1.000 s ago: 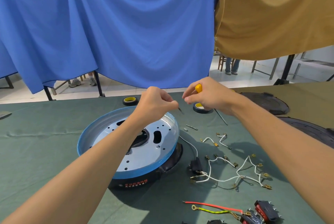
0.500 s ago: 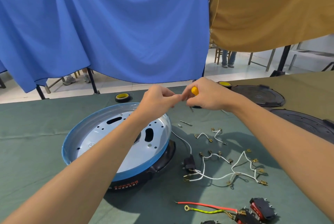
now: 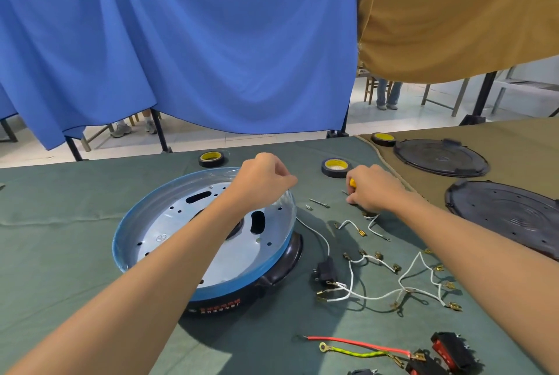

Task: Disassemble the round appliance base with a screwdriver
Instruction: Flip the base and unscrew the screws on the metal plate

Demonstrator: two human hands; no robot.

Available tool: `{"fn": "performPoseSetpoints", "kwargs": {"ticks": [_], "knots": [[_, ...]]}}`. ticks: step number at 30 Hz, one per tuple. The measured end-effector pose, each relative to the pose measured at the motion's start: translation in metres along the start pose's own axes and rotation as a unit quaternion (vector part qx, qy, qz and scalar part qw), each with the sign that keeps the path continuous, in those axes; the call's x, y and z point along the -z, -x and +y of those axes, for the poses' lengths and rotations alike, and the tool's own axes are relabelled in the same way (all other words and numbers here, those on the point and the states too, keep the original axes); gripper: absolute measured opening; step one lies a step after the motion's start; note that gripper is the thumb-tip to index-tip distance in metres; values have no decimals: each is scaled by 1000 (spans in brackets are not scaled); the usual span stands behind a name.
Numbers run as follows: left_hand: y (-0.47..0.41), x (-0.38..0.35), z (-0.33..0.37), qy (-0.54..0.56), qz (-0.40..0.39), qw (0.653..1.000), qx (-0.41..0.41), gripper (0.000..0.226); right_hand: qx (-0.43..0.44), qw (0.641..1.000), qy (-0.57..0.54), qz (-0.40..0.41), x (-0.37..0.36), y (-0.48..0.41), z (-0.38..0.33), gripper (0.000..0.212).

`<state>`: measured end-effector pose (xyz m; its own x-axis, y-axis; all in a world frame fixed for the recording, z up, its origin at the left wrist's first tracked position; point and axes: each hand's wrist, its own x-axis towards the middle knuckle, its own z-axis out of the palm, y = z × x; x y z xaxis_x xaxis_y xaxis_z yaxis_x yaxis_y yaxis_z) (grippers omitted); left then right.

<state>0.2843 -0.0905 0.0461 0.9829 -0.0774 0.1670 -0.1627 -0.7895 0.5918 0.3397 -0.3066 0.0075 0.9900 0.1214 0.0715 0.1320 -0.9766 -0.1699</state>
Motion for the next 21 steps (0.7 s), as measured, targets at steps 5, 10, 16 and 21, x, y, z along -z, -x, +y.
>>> {"fn": "performPoseSetpoints", "kwargs": {"ticks": [5,10,16,21], "knots": [[16,2,-1,-137,-81,986,53,72,8,998,-3,-61,7,3,-1,9],[38,2,2,-237,-156,955,88,136,12,997,-76,-31,26,10,-21,17],[58,18,-4,-217,-180,952,120,143,106,915,-390,-19,71,28,-66,29],[69,18,-26,-143,-219,959,108,131,174,847,-494,85,84,39,-101,37]]}}
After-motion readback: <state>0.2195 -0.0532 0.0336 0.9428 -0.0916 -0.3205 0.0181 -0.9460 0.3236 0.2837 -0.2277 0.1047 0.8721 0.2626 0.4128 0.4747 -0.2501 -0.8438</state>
